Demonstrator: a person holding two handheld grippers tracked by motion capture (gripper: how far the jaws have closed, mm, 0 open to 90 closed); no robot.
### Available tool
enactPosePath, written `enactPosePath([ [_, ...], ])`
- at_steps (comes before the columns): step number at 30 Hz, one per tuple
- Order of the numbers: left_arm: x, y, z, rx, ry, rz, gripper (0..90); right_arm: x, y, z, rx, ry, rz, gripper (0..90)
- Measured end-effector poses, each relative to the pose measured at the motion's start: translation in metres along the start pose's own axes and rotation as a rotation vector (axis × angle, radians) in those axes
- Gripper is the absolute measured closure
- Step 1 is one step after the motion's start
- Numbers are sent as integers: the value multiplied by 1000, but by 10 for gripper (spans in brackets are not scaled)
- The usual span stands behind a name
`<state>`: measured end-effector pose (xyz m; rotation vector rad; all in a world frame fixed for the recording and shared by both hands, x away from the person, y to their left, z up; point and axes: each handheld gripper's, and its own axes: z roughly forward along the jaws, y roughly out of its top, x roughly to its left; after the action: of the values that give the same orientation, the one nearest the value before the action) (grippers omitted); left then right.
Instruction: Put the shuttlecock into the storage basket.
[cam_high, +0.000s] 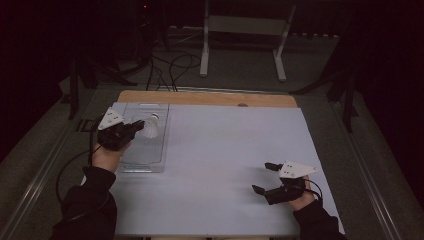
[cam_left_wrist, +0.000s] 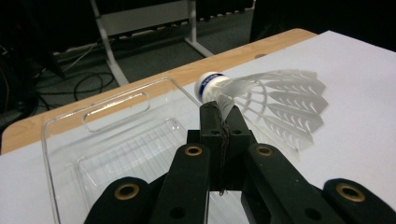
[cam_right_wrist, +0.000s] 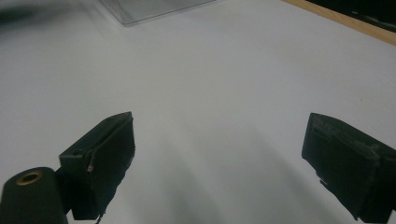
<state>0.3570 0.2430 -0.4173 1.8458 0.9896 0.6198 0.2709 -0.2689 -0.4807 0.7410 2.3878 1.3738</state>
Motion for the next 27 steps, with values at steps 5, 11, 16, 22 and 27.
enactPosePath([
  [5,2,-4,7,46,-14,-6,900,-1,0,-1,-7,-6,4,95],
  [11,1,-7,10,74,-2,-4,900,-1,1,-3,-18,0,7,95],
  [16,0,-9,15,109,-11,11,900,-1,0,-2,-15,-2,7,95],
  [22,-2,-13,24,142,-21,22,900,-1,0,-3,-12,-2,9,95],
  [27,-3,-15,29,175,-13,25,900,-2,-1,-3,-7,0,13,95],
])
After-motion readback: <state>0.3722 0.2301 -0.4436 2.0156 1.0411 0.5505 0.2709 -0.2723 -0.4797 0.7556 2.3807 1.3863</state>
